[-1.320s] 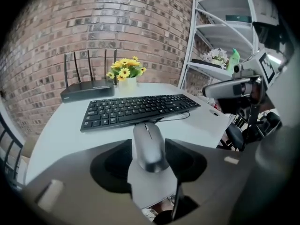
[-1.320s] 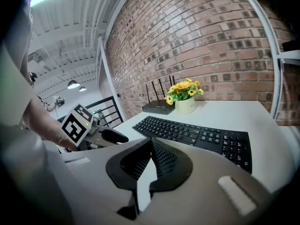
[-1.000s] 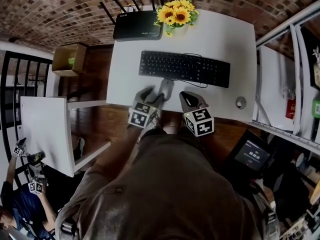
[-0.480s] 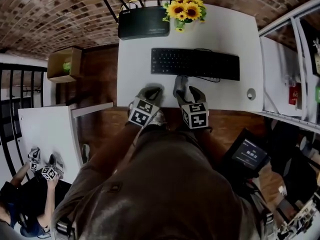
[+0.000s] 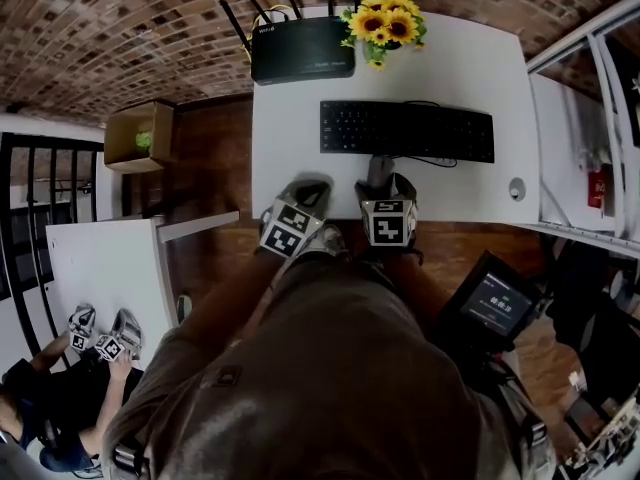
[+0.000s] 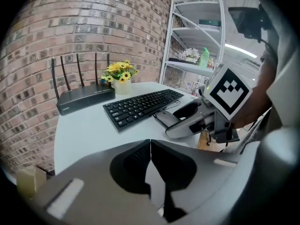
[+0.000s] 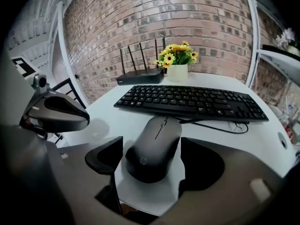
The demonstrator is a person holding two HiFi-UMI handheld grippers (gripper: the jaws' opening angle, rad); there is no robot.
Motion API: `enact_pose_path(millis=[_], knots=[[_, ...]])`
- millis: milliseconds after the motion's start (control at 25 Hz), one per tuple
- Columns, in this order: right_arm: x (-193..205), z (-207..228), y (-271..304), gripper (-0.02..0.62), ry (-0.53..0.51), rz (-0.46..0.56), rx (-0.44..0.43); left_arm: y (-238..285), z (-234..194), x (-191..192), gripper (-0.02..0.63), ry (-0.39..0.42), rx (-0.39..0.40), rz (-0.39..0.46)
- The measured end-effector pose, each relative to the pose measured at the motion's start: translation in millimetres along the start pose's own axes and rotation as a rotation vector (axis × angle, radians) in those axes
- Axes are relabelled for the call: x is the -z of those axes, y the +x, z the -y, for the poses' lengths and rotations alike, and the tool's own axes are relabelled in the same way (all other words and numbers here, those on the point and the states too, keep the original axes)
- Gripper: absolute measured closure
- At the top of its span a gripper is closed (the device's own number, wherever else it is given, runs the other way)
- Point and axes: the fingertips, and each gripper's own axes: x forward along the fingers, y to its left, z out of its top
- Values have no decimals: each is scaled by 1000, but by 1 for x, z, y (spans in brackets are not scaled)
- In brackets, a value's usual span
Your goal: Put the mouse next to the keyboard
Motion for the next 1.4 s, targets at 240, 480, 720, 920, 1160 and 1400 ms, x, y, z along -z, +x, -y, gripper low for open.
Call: enact_pose_path(millis=[240, 480, 720, 920, 1160, 1400], knots=[[6, 1, 4, 238, -37, -18, 31, -1, -4, 5, 601, -5, 8, -9], [9, 10, 0, 241, -84, -24, 5, 5, 1, 0, 601, -7, 16, -5], [-6, 12, 1, 193, -13, -3, 10, 7, 1, -2, 601, -16, 13, -6], [-5, 13, 7, 243, -16, -15, 44, 9, -1, -2, 601, -17, 12, -14], [-3, 12, 7, 268, -64, -18, 30, 11, -1, -4, 601, -12, 17, -10], [0, 11, 6, 255, -125, -26, 12, 14, 1, -8, 601, -10, 24, -4]])
